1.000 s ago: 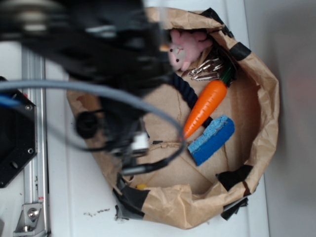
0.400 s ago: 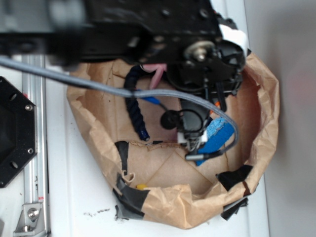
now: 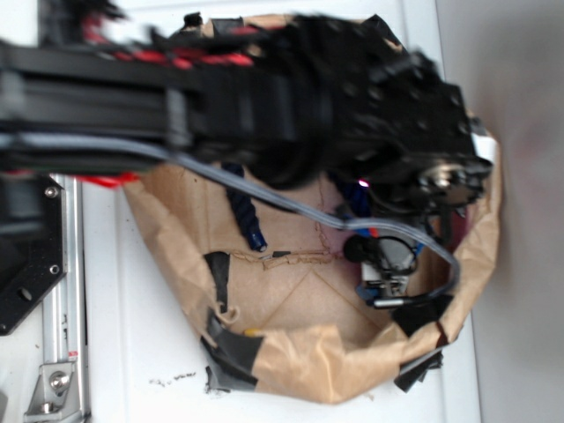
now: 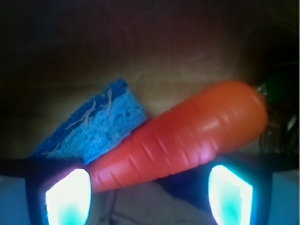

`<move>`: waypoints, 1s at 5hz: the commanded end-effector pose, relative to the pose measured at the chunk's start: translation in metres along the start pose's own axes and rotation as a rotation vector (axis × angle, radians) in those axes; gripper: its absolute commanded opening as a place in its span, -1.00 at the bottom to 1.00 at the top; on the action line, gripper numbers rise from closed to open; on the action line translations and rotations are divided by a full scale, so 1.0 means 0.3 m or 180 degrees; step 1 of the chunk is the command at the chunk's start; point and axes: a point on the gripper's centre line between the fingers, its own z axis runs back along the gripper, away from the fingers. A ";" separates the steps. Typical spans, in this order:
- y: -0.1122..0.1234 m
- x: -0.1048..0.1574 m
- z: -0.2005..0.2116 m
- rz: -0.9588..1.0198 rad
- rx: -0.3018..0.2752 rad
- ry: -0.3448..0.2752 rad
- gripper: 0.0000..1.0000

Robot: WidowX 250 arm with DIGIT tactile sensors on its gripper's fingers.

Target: Grab the blue sponge.

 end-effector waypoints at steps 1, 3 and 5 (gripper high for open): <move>-0.116 0.055 0.013 -0.0428 -0.0014 -0.0209 1.00; -0.105 -0.045 0.192 -0.0350 -0.0117 -0.0552 1.00; -0.111 -0.063 0.266 -0.0485 -0.0052 -0.0712 1.00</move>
